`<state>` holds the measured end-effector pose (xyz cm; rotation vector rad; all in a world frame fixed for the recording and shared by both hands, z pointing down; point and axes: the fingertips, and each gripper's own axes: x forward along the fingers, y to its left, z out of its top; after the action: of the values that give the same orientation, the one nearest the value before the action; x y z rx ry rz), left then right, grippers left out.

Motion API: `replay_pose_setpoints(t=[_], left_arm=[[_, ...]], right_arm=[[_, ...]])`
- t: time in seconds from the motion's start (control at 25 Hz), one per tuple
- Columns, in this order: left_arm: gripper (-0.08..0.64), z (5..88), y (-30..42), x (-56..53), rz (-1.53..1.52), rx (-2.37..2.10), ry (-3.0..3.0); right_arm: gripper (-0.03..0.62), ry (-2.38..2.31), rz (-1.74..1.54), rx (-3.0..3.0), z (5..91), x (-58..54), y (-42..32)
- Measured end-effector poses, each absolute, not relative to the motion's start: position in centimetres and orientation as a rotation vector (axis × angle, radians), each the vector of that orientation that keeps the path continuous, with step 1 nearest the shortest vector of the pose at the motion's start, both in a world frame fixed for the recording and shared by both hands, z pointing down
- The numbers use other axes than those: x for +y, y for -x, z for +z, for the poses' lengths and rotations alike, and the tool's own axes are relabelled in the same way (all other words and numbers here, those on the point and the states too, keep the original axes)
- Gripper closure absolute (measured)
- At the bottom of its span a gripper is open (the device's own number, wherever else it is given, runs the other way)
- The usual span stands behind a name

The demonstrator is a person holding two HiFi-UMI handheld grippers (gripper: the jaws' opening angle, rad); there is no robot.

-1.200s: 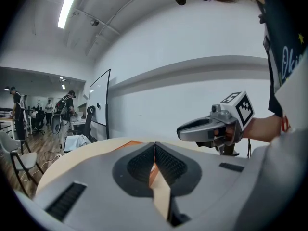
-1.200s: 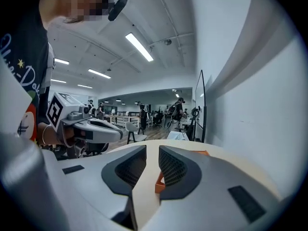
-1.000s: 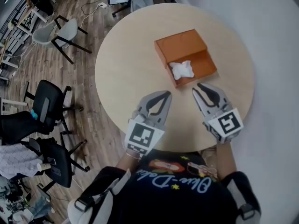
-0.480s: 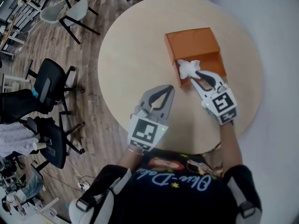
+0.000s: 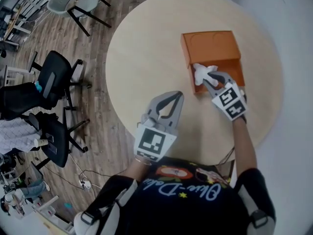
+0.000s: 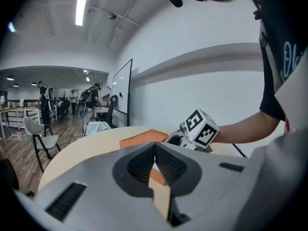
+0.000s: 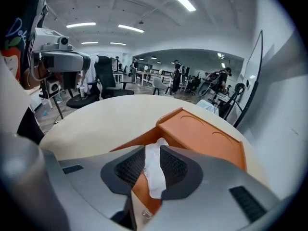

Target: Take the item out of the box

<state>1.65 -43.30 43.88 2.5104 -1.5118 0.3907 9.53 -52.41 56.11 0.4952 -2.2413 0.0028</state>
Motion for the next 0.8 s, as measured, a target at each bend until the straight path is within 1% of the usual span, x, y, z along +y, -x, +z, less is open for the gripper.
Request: replay_pose_setpoints(t=[0.36,0.64,0.72,0.8], left_arm=[[0.575,44.2,0.0,-43.8,0.358,-1.56,-2.445],[0.575,44.8,0.7,-44.3,0.384,-1.58,-2.429],[0.575,45.2,0.7,-44.5,0.413,-1.567,-2.441],[0.575,45.5,0.5,-44.8,0.431,-1.552,-2.442]], right_arm=[[0.521,-0.352,-0.037,-2.083,60.2,-53.1,-9.8],[0.525,-0.384,0.04,-2.074,61.2,-53.6,-9.9],[0.558,-0.387,0.038,-2.07,61.3,-53.6,-9.9],[0.569,-0.401,0.04,-2.071,61.3,-53.8,-10.0]])
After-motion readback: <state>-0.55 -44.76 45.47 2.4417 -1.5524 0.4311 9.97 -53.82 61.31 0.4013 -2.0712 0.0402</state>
